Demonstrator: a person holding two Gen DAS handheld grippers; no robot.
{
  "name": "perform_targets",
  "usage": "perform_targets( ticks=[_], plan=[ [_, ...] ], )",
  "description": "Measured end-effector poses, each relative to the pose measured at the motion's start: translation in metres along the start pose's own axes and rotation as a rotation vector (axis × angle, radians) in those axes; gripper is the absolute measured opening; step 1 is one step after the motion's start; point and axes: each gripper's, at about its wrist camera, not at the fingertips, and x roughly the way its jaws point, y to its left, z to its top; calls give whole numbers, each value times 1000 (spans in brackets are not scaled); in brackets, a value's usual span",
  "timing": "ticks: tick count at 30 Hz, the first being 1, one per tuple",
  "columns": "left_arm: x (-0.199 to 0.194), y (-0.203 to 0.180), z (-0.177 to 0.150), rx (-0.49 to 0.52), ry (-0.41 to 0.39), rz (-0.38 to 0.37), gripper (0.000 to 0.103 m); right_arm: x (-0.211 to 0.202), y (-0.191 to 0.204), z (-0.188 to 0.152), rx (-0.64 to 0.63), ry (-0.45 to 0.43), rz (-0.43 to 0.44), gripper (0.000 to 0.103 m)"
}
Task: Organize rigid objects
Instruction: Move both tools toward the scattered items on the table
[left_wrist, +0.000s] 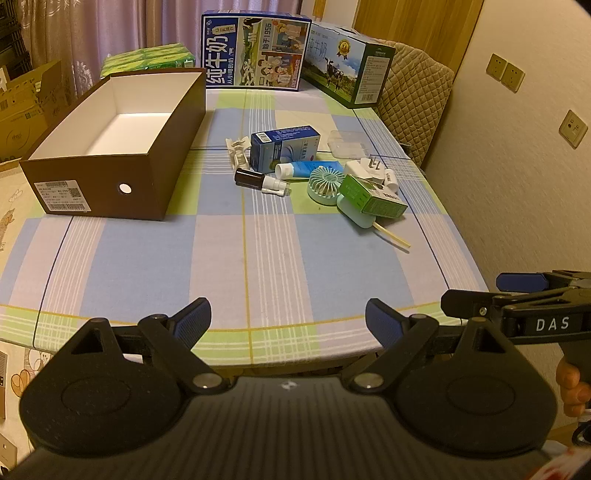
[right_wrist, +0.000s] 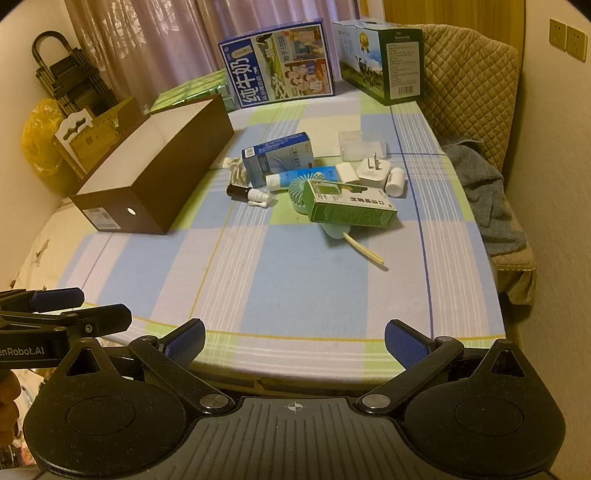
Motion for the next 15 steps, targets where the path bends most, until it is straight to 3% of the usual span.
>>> perform_targets(
  ticks=[15],
  plan=[
    [0, 0, 0, -2, 1, 1, 89, -1, -5, 2, 3, 1, 6, 101]
  ],
)
